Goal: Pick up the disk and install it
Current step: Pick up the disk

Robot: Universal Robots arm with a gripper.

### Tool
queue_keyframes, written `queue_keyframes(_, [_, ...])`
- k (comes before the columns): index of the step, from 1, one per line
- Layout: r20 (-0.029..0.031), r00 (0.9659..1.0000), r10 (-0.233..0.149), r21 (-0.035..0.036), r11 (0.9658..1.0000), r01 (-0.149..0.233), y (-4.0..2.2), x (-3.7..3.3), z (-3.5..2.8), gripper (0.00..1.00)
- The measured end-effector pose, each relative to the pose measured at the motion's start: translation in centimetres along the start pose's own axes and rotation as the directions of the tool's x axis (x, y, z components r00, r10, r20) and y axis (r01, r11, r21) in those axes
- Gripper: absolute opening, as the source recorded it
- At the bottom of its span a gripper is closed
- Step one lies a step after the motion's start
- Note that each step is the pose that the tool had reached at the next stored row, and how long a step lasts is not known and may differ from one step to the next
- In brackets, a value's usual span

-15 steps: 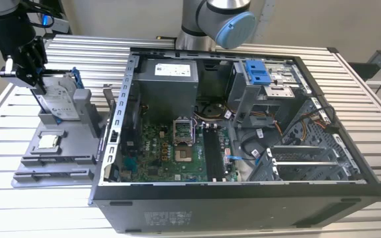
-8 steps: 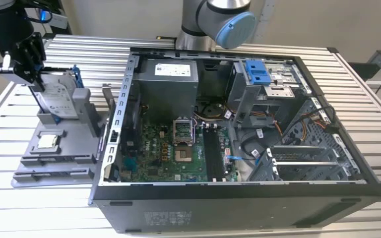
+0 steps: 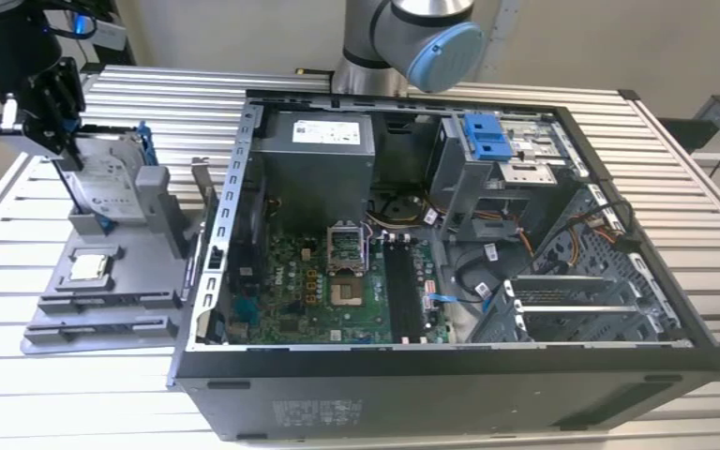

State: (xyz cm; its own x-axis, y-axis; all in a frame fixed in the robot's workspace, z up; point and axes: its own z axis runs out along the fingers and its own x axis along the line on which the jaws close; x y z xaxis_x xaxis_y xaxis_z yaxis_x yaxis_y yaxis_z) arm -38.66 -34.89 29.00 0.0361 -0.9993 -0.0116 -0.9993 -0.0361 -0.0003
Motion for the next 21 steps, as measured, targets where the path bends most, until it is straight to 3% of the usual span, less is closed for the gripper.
queue_keyframes(15, [0.0000, 1.0000, 0.000, 0.0004, 1.0000, 0.000, 0.00, 0.00, -0.04, 0.00])
queue_keyframes(21, [0.0000, 1.0000, 0.000, 0.0003, 1.0000, 0.000, 0.10, -0.02, -1.03, 0.00])
